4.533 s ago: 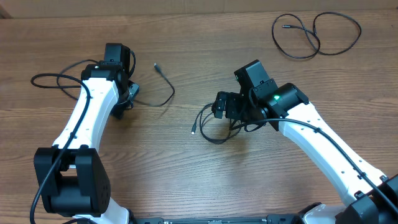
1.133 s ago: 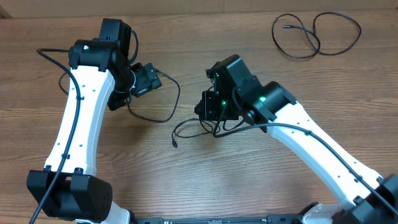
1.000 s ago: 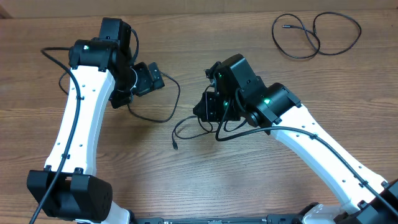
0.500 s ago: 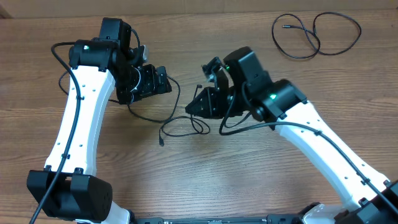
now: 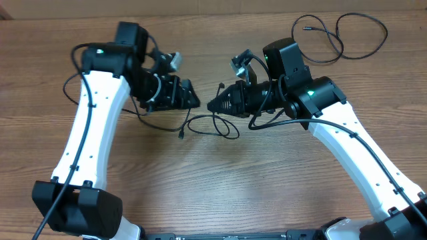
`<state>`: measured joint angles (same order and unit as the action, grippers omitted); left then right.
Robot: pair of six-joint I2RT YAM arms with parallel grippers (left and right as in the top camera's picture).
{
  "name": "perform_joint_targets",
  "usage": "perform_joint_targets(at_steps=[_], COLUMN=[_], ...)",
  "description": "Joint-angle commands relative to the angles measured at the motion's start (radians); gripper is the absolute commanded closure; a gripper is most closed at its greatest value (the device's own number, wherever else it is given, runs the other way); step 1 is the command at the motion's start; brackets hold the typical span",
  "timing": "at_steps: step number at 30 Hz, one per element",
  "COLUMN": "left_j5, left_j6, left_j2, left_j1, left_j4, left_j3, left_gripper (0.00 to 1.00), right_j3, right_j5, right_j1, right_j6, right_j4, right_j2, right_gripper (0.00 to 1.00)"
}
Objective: Untangle cables
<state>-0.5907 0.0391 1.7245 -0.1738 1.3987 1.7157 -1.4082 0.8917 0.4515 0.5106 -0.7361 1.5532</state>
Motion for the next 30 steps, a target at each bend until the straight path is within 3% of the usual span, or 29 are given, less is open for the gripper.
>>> perform_joint_targets(at_steps=[1, 7, 21, 30], left_j5=[-0.008, 0.124, 0.093, 0.092], left_j6=[-0.057, 0.066, 0.039, 0.105], left_j2=[0.006, 0.006, 0.008, 0.009], left_j1=[-0.042, -0.062, -0.087, -0.089], left_j4=[0.003, -0.021, -0.023, -0.077], left_j3=[-0.023, -0.066, -0.083, -0.157], left_gripper=[0.2, 0.22, 0.3, 0.28], right_j3=[-0.021, -0.021, -0.021, -0.021], right_j5=[0.03, 0.031, 0.1, 0.098], right_j1=[-0.01, -0.057, -0.124, -0.166], right_j6=[0.02, 0.04, 0.039, 0.044], right_j4=[0.034, 0.04, 0.061, 0.066], right_j2=[-0.02, -0.02, -0.02, -0.019], right_gripper=[0.96, 0.96, 0.96, 0.96])
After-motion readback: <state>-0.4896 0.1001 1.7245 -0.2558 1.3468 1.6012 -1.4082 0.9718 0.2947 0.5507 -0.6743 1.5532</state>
